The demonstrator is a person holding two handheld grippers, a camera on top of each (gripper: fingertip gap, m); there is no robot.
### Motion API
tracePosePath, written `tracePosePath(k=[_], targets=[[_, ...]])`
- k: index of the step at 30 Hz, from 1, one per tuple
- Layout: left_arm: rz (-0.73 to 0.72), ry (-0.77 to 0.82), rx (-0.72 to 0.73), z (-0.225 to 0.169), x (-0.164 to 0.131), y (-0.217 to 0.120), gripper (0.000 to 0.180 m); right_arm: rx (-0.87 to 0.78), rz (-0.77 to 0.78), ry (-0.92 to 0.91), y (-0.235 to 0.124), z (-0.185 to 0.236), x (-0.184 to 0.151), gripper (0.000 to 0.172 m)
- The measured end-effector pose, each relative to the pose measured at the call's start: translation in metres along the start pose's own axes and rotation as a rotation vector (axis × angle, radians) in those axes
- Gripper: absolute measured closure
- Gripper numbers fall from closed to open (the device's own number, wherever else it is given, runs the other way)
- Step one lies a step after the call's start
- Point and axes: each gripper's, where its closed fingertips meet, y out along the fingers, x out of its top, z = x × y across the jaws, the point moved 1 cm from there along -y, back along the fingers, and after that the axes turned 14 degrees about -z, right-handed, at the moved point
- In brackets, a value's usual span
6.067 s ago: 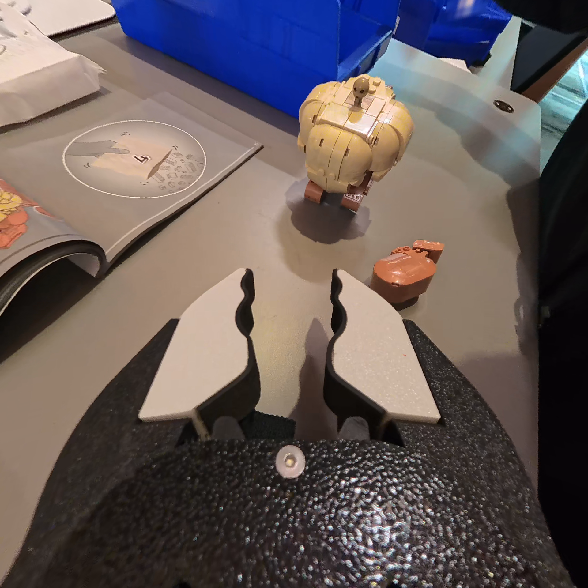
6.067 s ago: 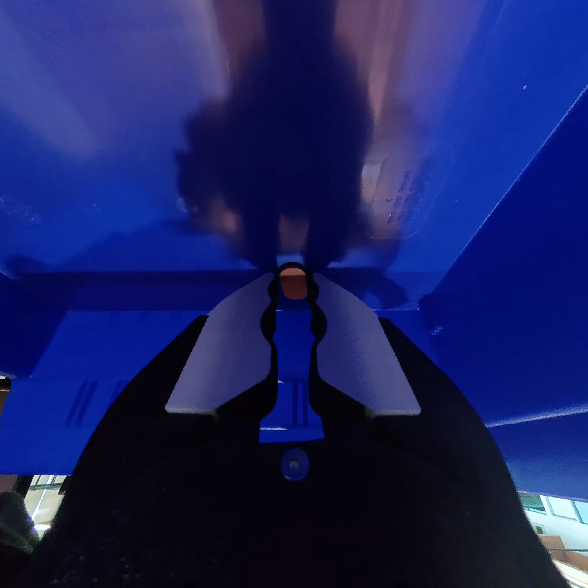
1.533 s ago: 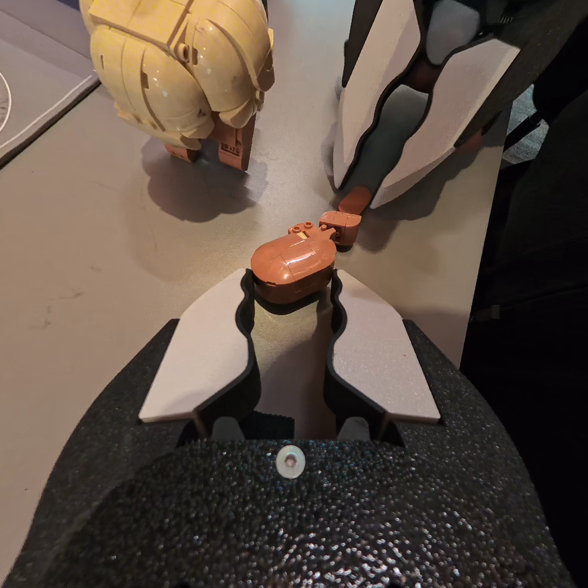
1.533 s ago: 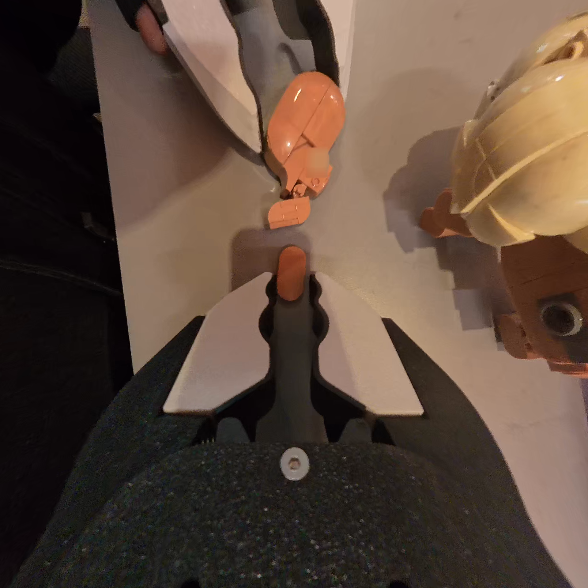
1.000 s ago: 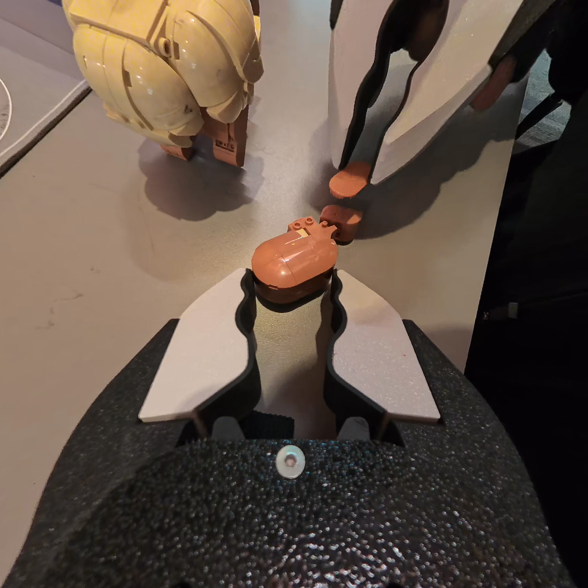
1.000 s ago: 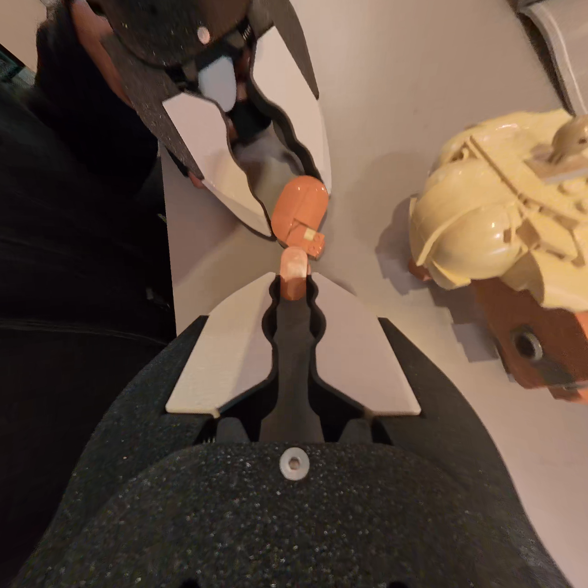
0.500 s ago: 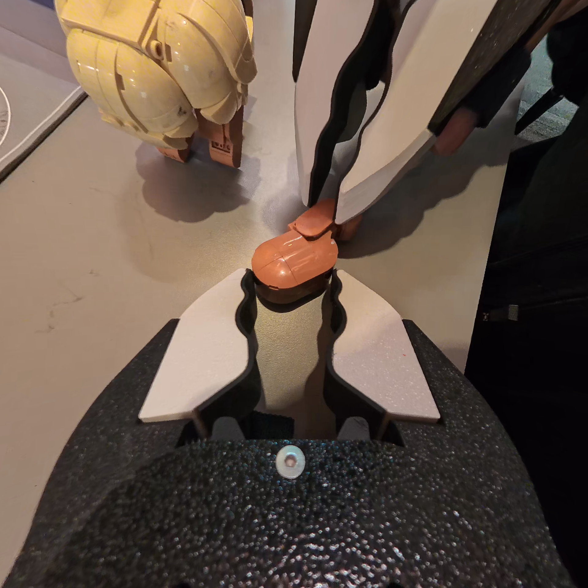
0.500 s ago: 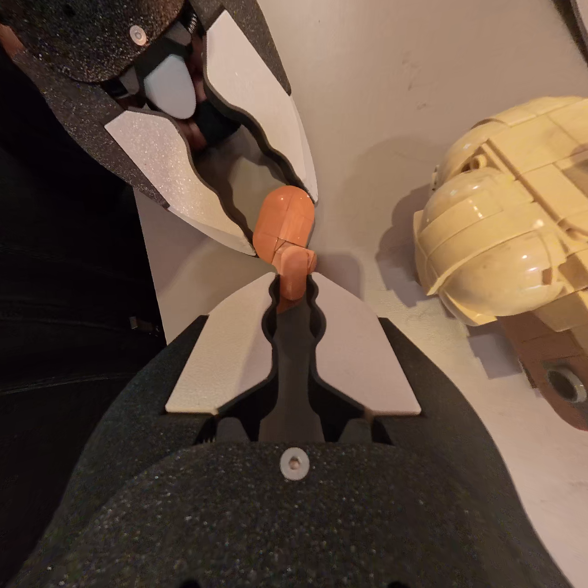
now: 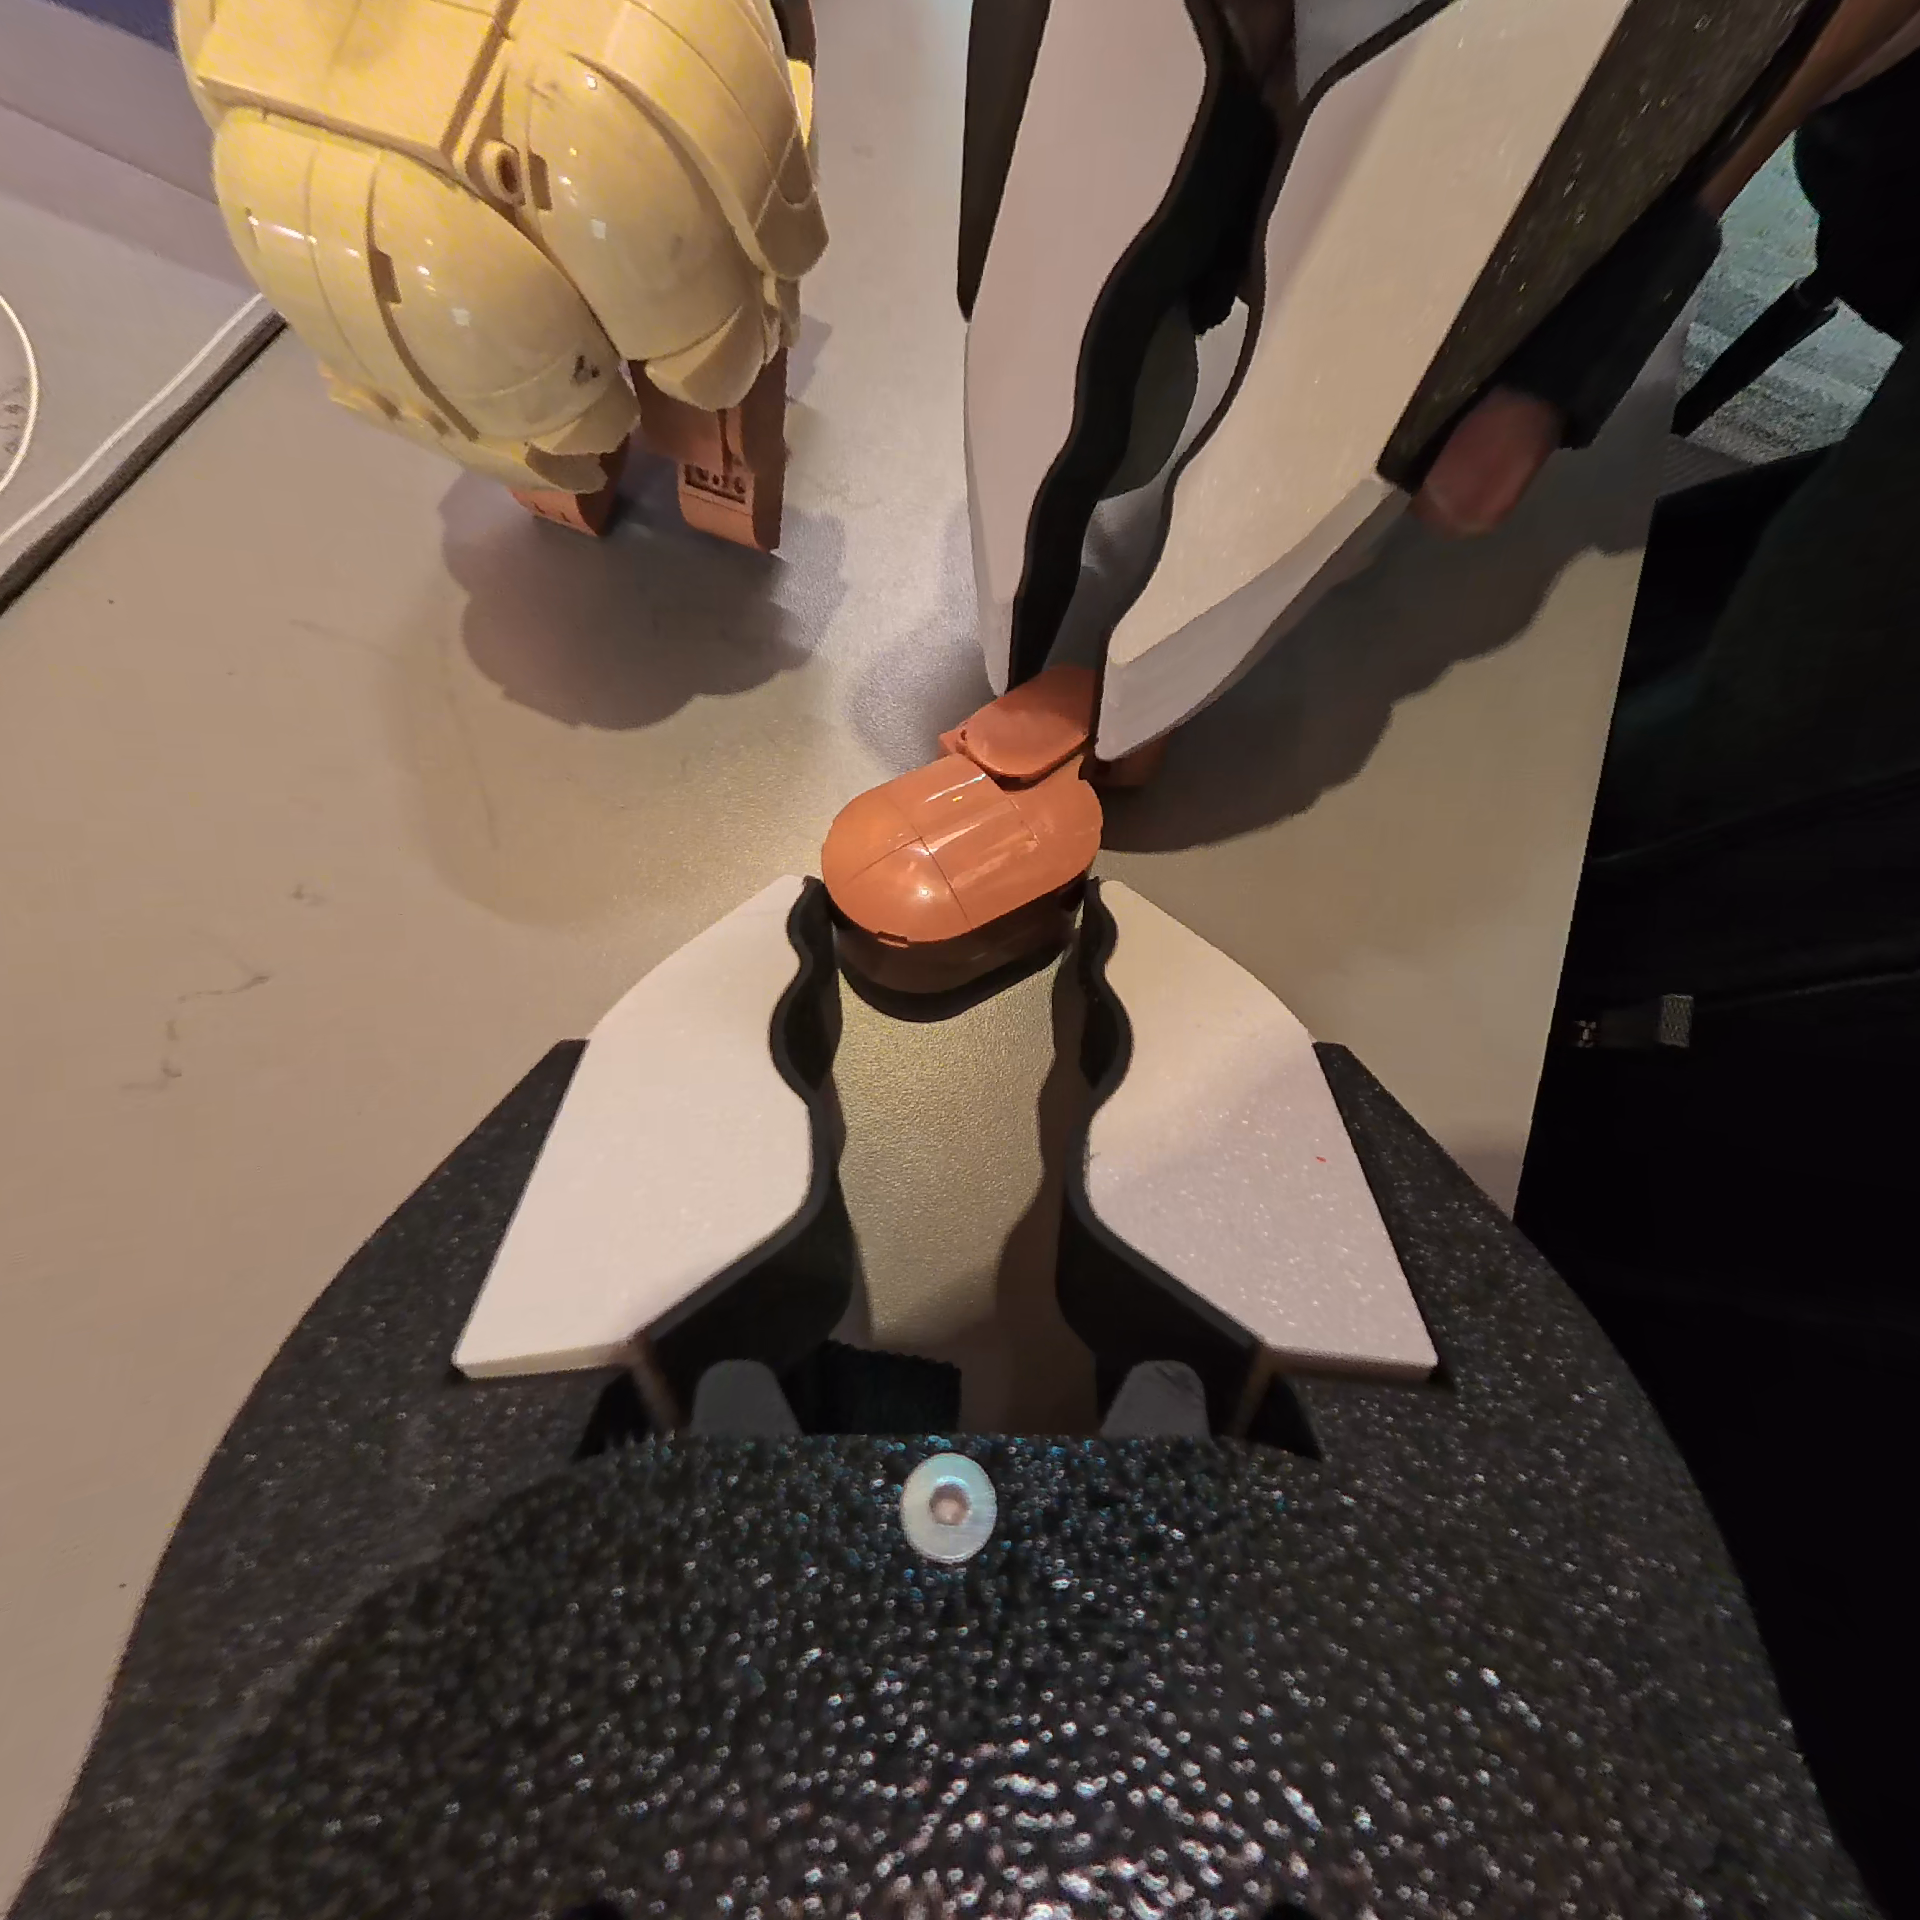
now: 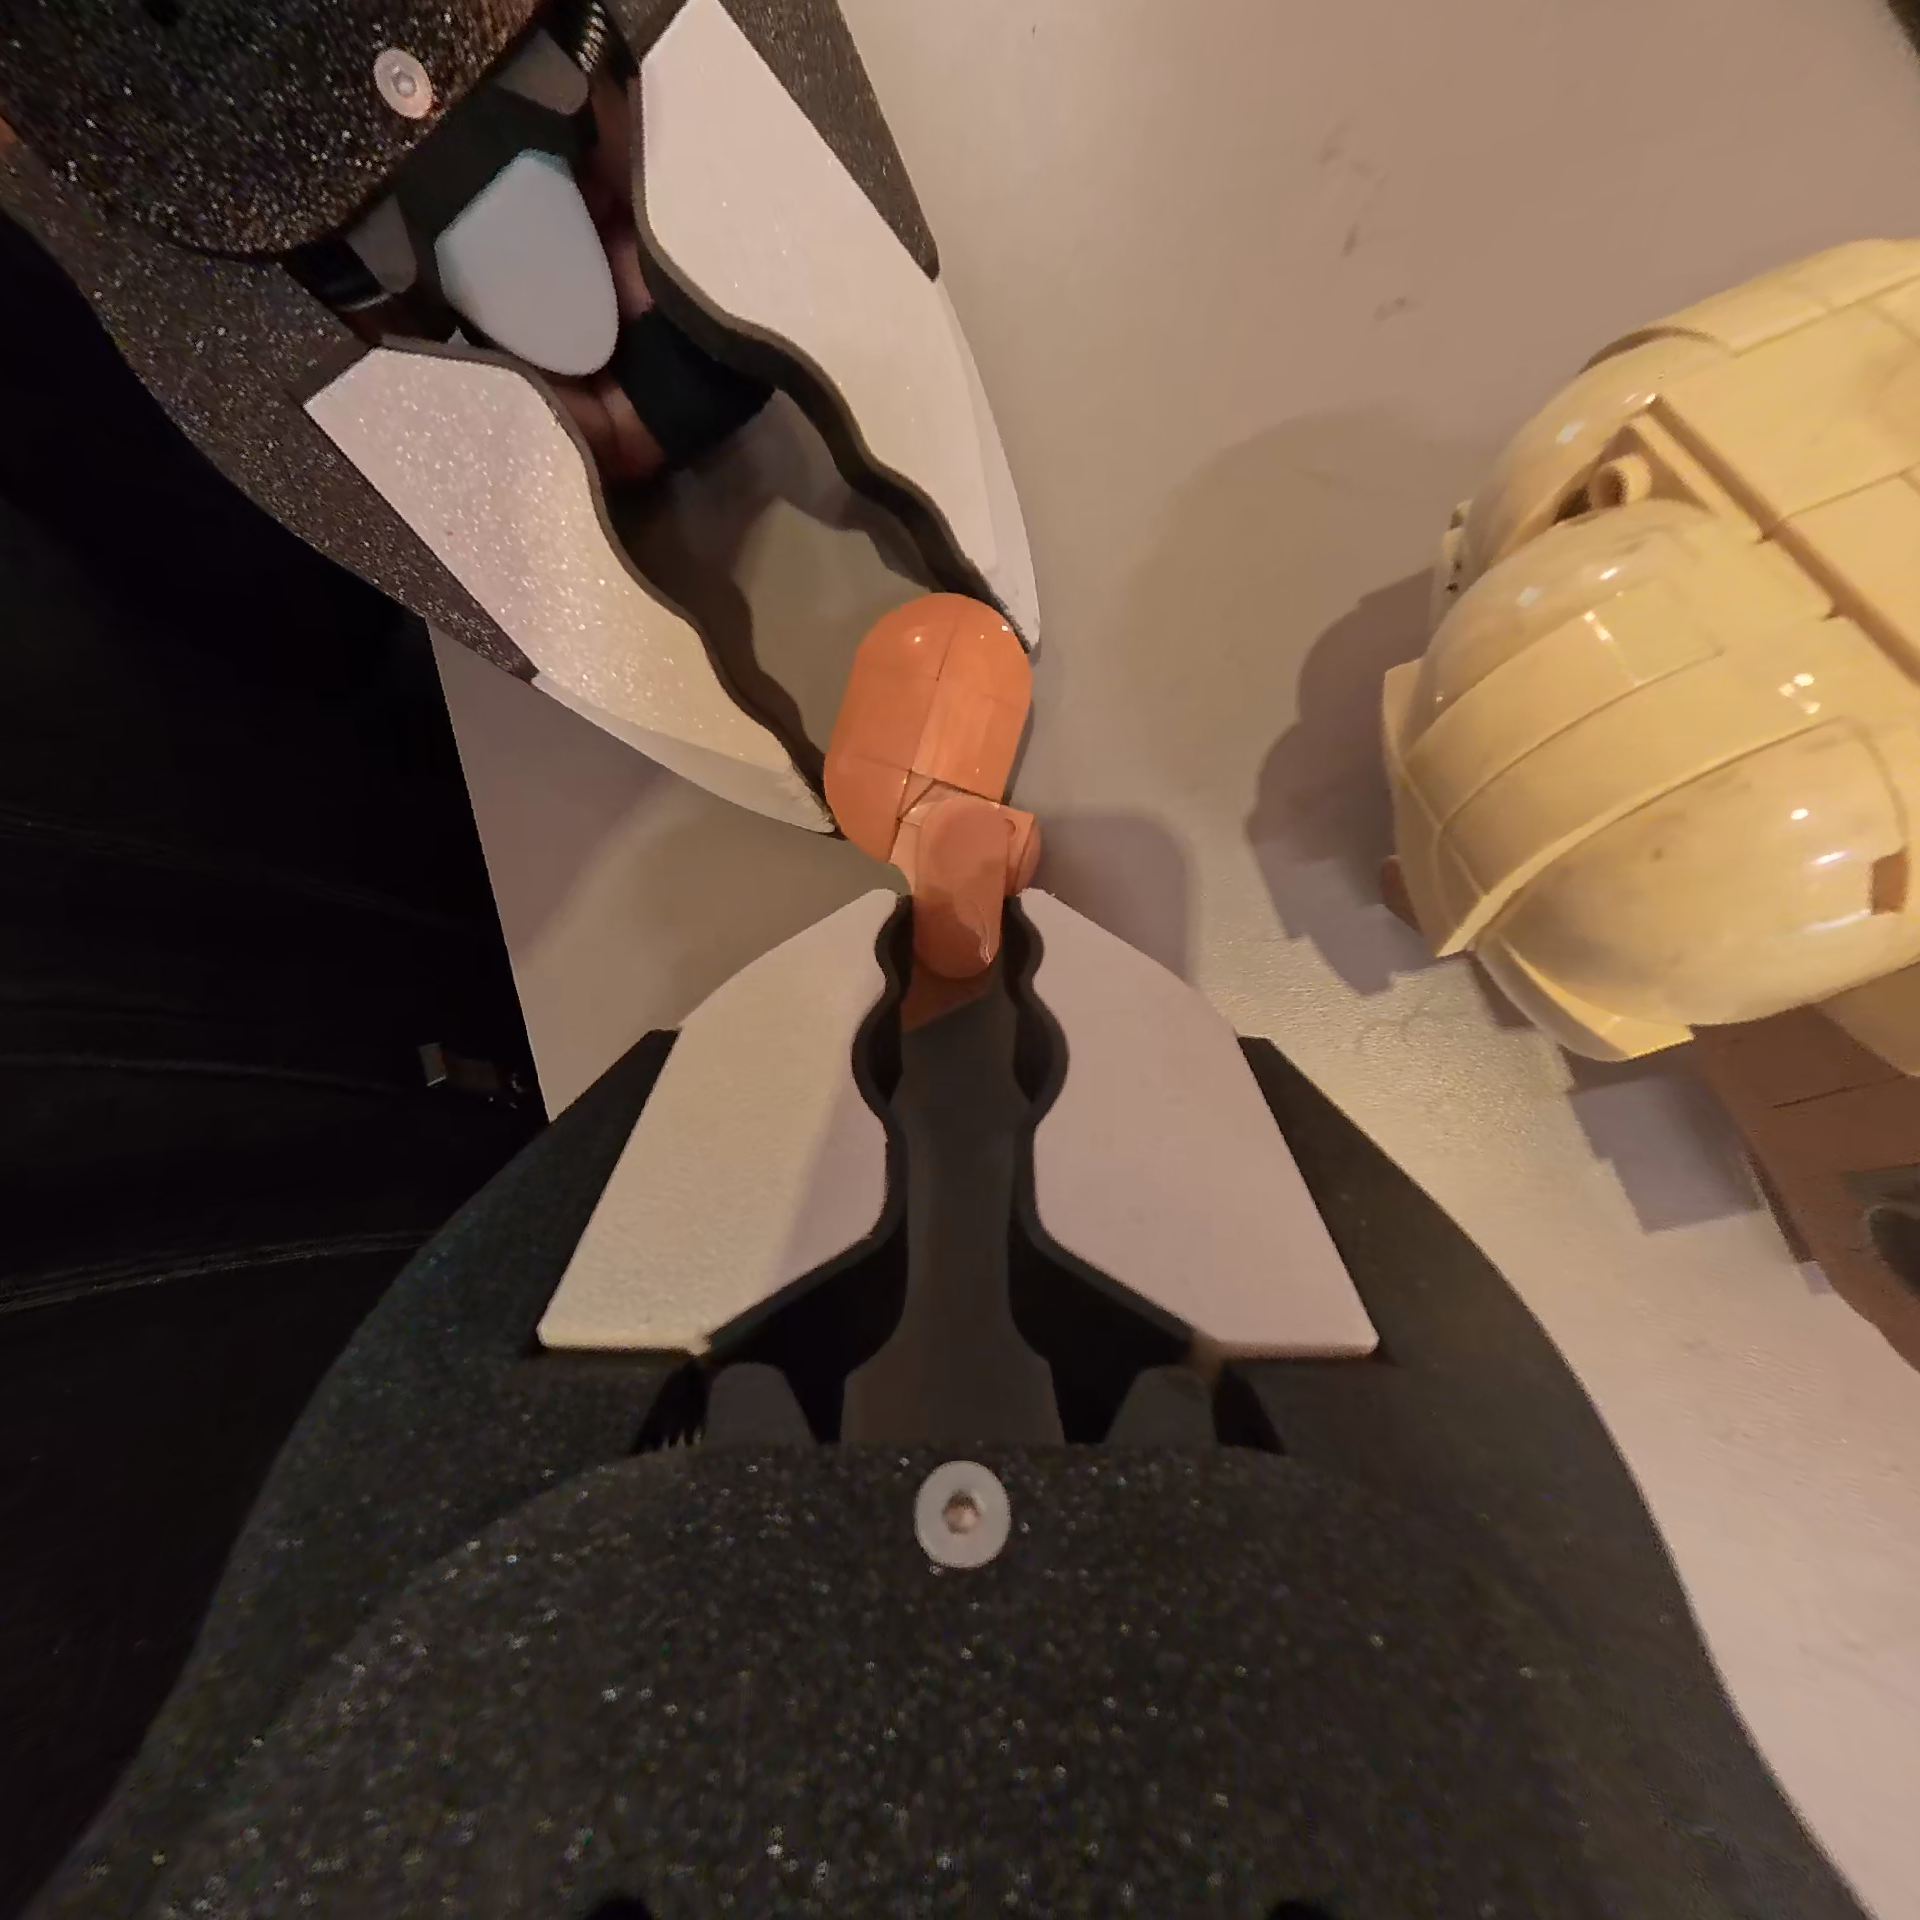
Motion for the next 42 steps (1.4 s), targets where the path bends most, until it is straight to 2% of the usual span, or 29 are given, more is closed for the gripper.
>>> tracePosePath(k=[42], targets=[[0.052, 0.045, -0.016, -0.005, -0.007, 0.000, 0.136, 0.009, 0.009, 0.026, -0.002, 0.011, -0.011, 0.142]])
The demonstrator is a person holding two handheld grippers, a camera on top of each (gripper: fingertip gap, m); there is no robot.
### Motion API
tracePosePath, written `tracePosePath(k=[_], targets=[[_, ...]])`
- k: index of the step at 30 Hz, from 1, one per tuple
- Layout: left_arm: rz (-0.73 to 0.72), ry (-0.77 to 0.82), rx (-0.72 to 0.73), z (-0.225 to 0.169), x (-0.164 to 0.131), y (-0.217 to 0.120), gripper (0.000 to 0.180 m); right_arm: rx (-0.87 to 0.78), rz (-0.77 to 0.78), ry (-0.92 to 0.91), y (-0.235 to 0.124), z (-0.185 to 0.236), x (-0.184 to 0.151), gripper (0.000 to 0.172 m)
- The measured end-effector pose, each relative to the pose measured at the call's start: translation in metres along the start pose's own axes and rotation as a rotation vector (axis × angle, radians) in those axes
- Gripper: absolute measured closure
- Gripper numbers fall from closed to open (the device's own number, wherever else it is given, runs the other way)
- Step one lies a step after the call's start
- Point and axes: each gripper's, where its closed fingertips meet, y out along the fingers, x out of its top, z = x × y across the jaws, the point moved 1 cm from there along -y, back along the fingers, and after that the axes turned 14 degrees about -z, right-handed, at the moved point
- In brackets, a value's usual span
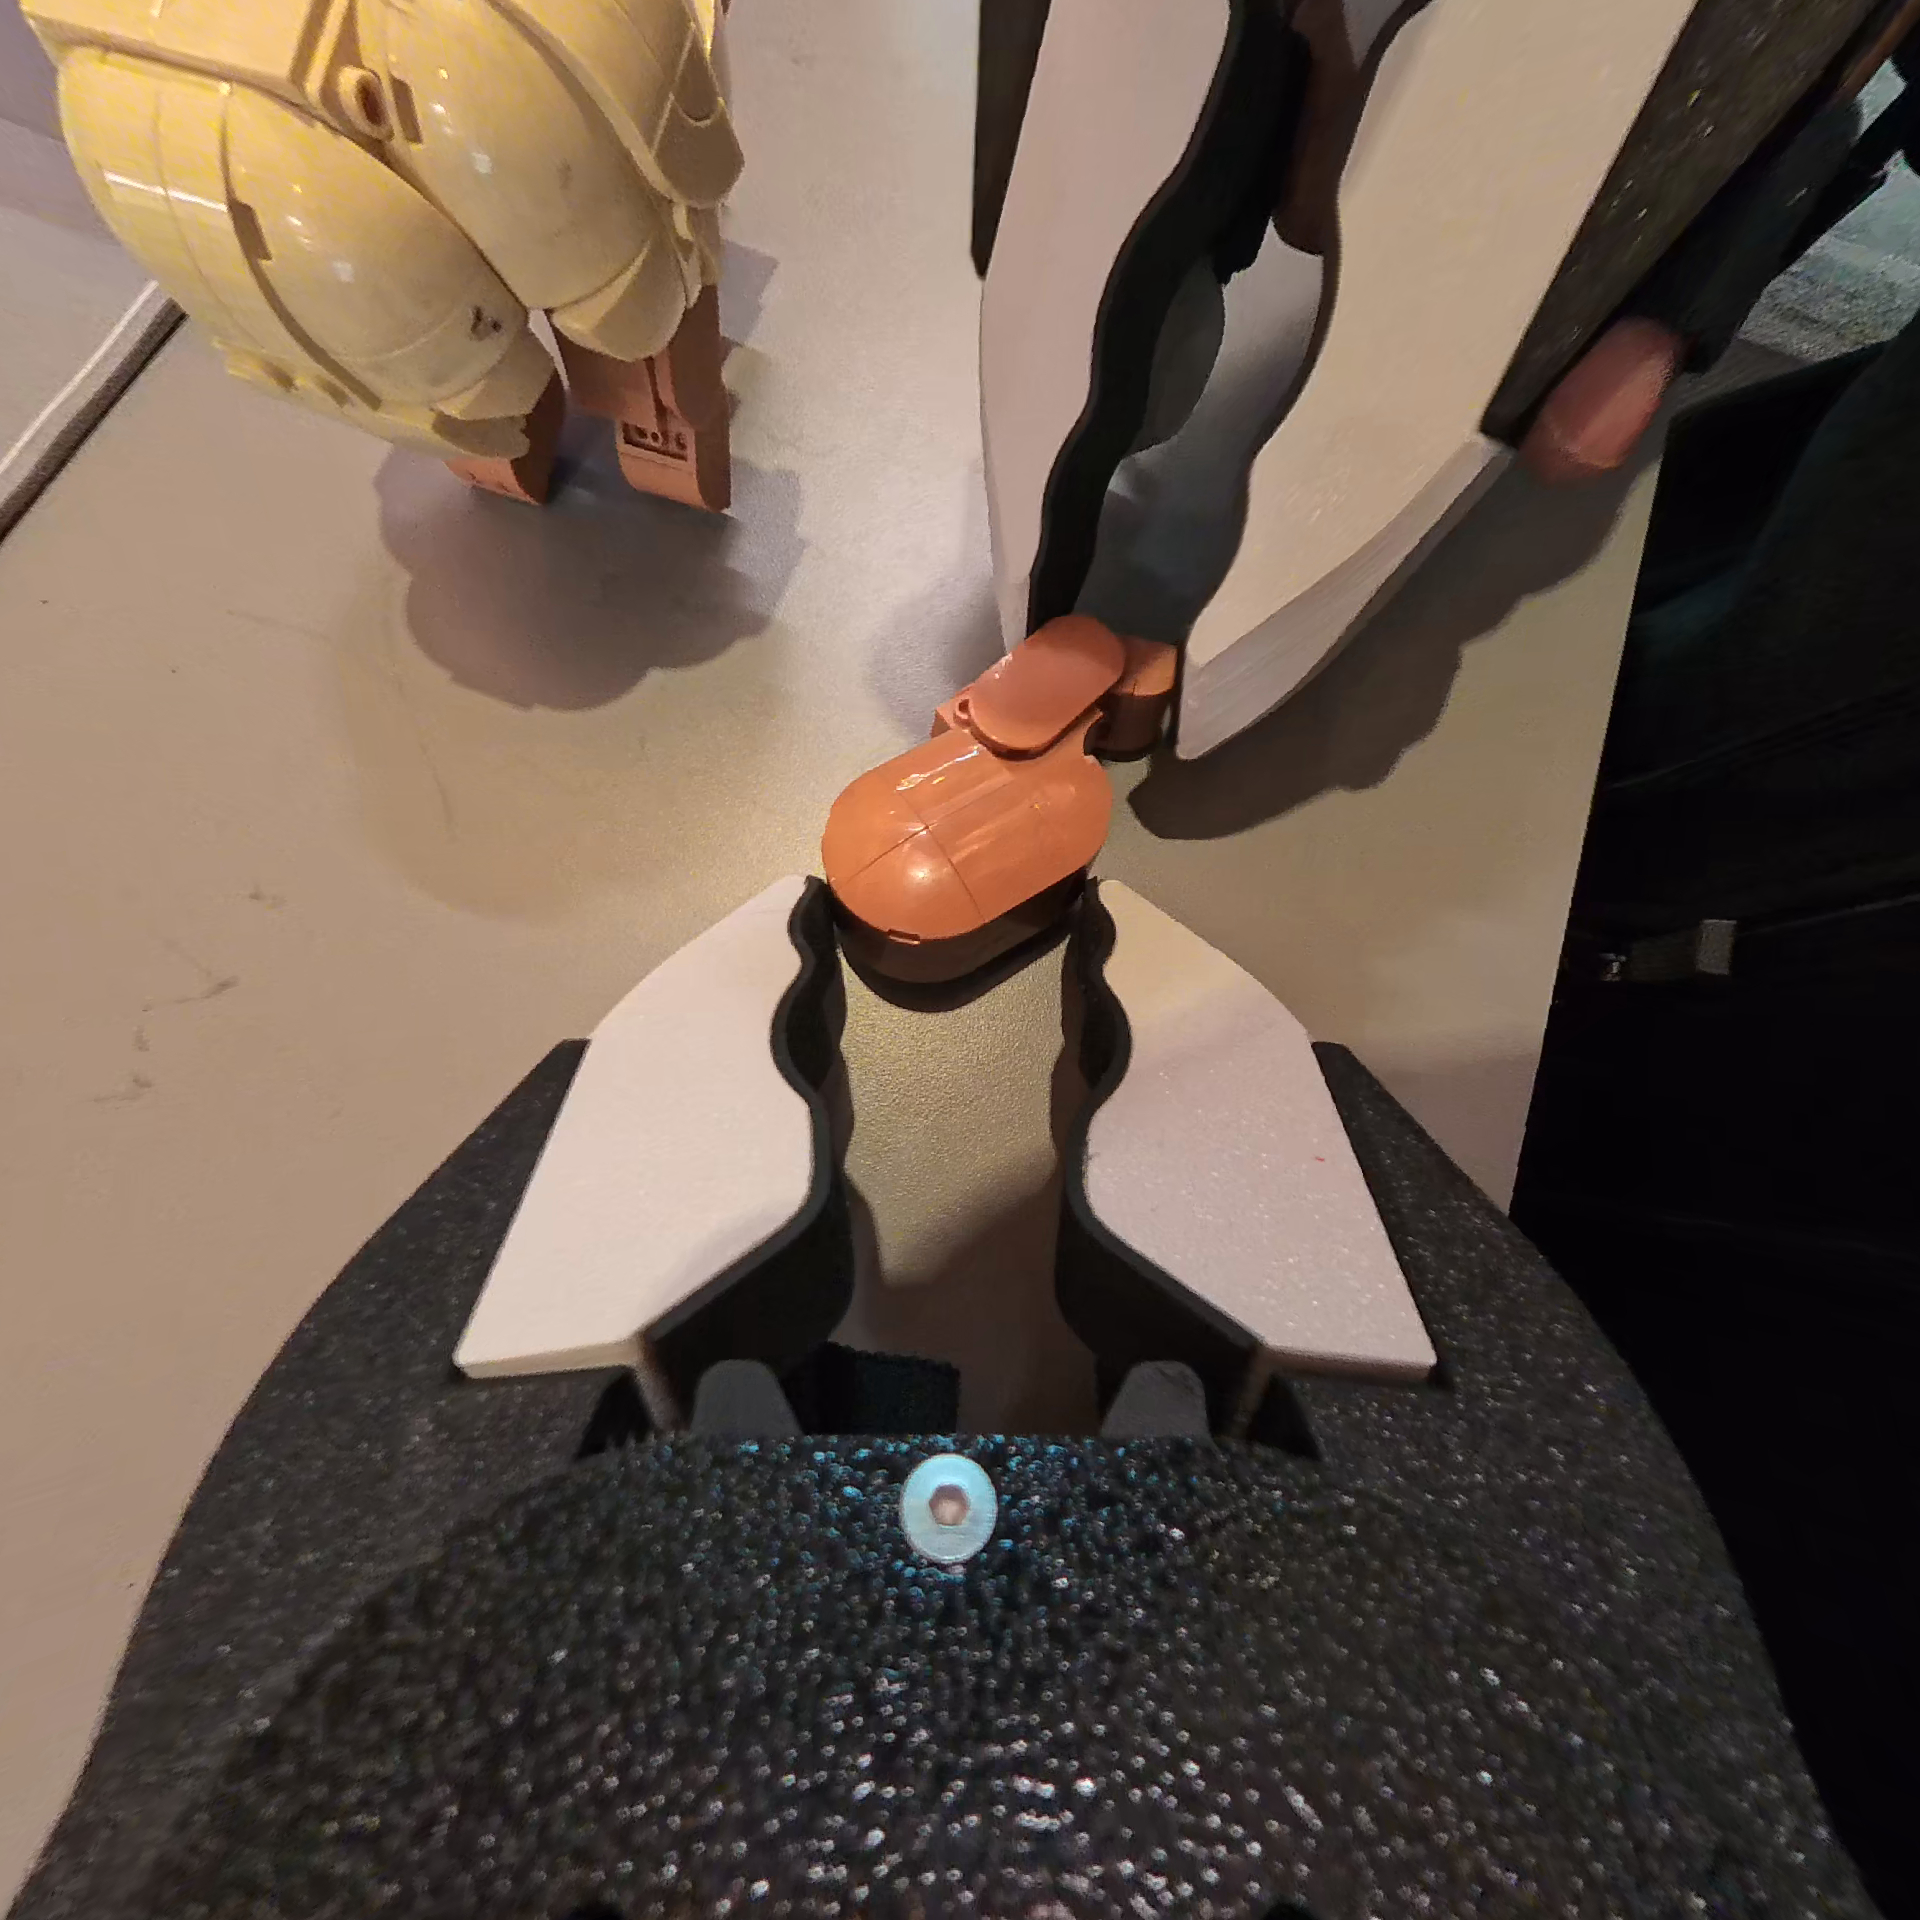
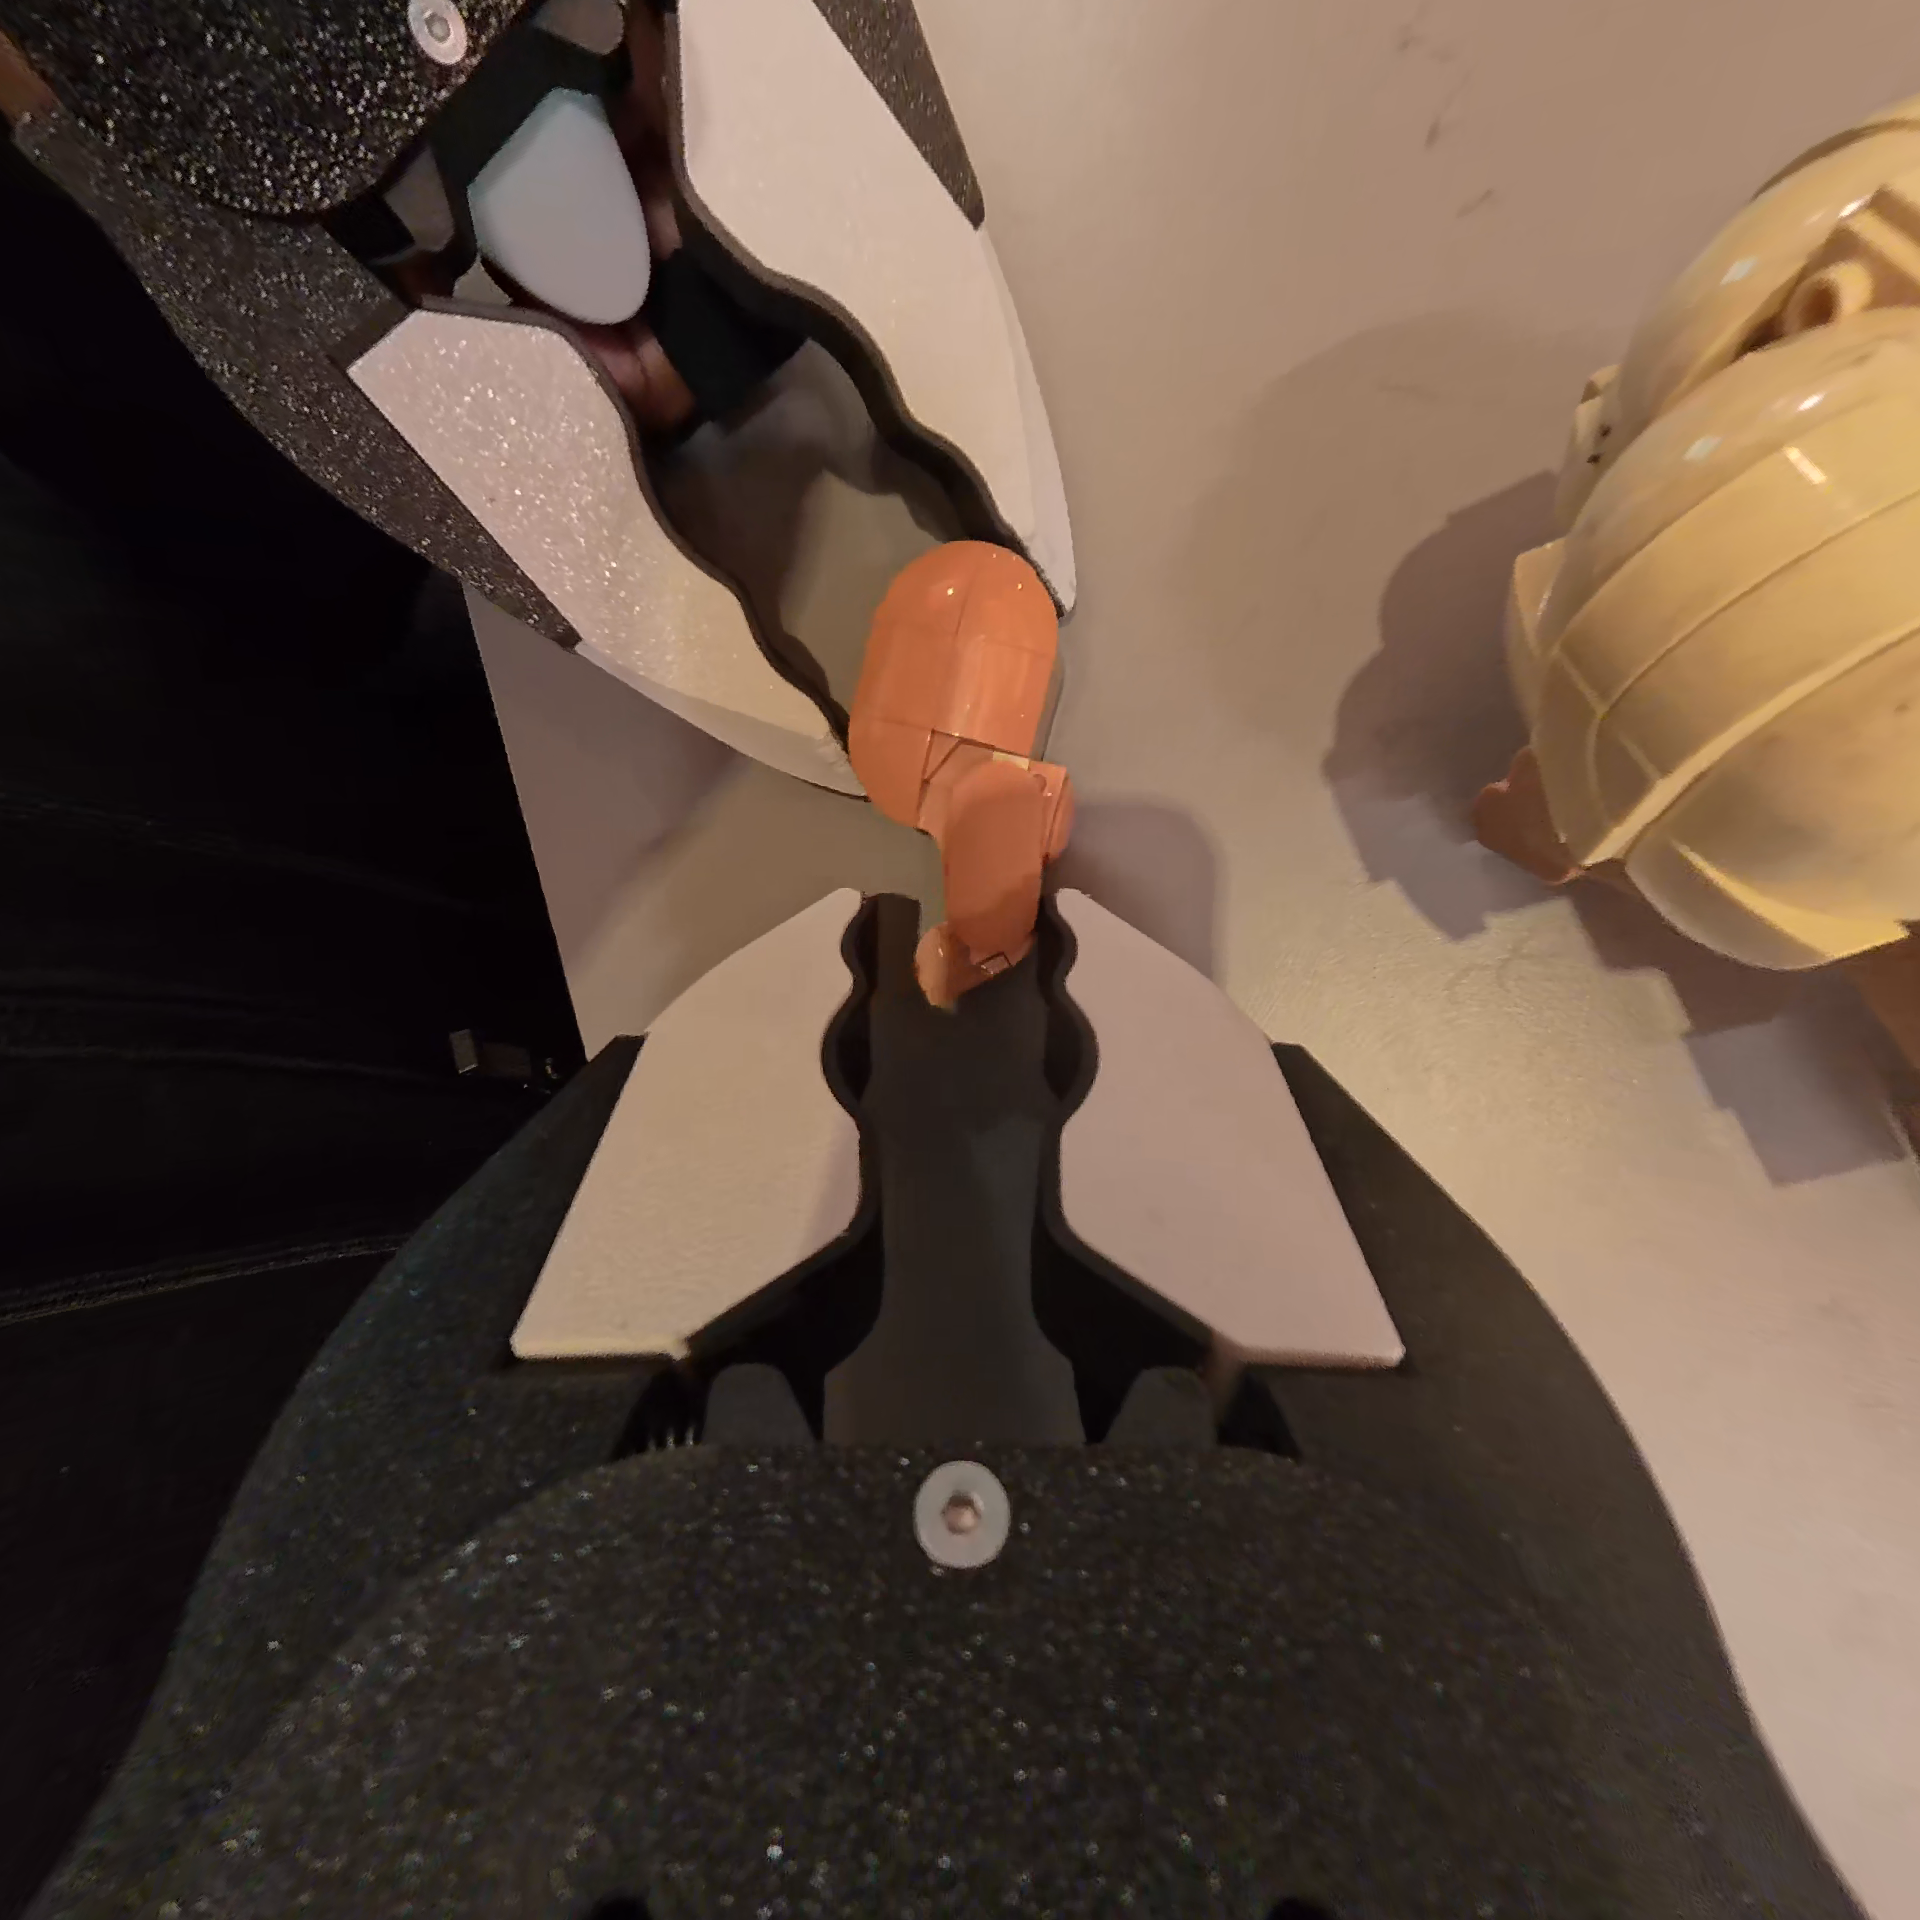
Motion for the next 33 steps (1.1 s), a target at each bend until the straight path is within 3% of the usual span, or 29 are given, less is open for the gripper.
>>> tracePosePath(k=[21, 33], targets=[[0.003, 0.050, -0.006, -0.004, -0.001, 0.000, 0.136, -0.018, -0.053, -0.070, -0.009, 0.001, 0.002, 0.138], [0.003, 0.057, 0.001, -0.004, -0.001, 0.000, 0.136, -0.022, -0.099, -0.126, -0.006, -0.001, 0.007, 0.154]])
